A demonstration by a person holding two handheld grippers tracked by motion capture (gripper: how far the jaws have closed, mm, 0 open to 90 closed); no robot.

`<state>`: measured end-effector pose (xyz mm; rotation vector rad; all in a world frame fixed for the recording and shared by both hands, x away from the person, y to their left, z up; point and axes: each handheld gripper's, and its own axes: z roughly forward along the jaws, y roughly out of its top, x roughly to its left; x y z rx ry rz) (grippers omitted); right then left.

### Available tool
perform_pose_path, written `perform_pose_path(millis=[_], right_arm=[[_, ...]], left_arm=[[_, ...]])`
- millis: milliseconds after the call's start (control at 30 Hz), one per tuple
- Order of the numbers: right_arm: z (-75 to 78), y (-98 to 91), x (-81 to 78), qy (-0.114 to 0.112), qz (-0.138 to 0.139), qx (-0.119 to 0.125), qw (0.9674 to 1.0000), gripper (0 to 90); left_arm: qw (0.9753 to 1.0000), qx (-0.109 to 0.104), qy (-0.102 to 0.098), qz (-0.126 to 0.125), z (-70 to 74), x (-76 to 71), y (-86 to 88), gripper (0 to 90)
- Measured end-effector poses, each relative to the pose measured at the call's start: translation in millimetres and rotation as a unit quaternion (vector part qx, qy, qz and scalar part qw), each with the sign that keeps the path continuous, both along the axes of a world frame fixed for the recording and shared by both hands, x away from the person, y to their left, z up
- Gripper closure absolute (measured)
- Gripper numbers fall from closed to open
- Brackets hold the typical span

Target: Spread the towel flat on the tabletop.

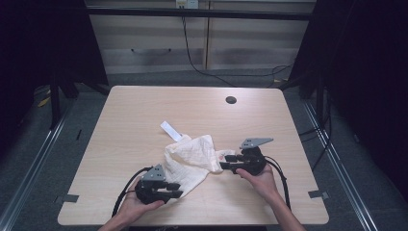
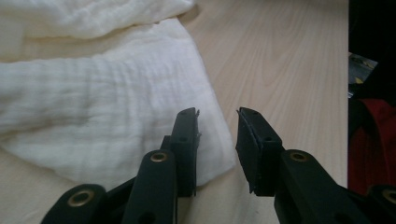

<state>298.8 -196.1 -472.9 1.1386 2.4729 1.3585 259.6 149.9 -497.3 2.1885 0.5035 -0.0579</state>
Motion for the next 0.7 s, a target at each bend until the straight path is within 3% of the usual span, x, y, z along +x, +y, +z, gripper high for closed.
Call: perform_pose_path(millis=[167,367,567,633,700], right_arm=[[-0.3,-1.8,0.3,0.000,-0.001,0.000,1.0000,58.6],[-0.7,-2.6,1.1,-0.001,-0.004,-0.001,1.0000,57.9],[-0.4,-3.1,1.0,-0.001,-0.005,-0.002,1.0000,57.5],[-0.2,-3.4,0.8,-0.001,-0.005,-0.004,1.0000,57.4],[-0.2,-3.4,0.7,-0.001,-0.004,-0.005,1.0000,57.3]], left_arm=[[0.9999,0.017,-0.002,-0.001,-3.6,-1.9,-1.3,62.3],[0.9998,0.015,-0.015,0.002,-5.8,-4.6,-4.3,59.1],[0.9985,0.029,-0.046,0.003,-6.0,-7.9,-4.7,65.4],[0.9983,0.032,-0.048,0.008,-5.6,-8.6,-5.1,76.4],[0.9983,0.037,-0.044,0.009,-4.9,-7.2,-3.8,77.8]])
